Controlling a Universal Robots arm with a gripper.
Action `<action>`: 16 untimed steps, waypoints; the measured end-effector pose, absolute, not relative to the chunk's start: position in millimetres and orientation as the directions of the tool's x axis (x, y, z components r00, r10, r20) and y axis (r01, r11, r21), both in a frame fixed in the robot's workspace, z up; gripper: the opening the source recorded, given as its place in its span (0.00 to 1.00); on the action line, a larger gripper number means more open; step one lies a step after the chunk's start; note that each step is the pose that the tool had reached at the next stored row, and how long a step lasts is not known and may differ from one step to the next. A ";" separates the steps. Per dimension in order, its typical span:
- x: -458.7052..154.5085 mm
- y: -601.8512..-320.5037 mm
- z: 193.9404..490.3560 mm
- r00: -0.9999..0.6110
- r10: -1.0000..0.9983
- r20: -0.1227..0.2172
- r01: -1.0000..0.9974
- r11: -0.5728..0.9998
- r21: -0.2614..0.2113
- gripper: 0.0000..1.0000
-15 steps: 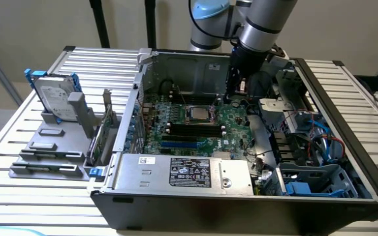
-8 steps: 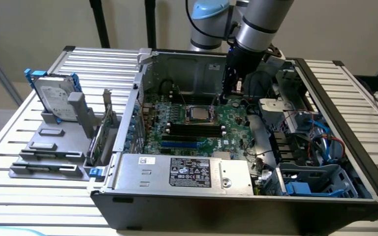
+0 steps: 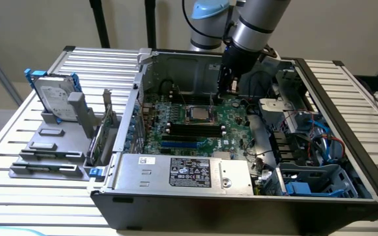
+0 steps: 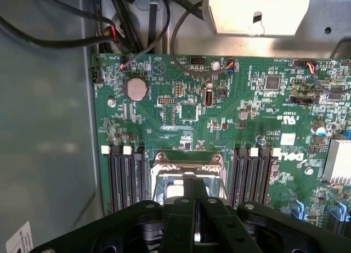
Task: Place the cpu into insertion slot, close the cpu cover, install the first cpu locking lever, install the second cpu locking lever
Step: 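Close the cpu cover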
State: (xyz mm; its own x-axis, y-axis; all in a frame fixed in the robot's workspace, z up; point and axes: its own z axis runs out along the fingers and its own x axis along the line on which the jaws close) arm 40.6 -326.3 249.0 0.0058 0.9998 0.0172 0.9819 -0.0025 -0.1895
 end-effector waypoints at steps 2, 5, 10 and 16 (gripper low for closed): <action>38.2 -326.3 249.0 0.004 1.000 0.017 0.980 -0.001 -0.199 0.11; 35.0 -326.3 249.0 0.002 1.000 0.017 0.977 0.002 -0.213 0.11; 29.9 -326.3 248.8 -0.004 1.000 0.017 0.971 0.008 -0.238 0.11; 20.8 -326.6 245.9 -0.009 1.000 0.017 0.965 0.013 -0.261 0.11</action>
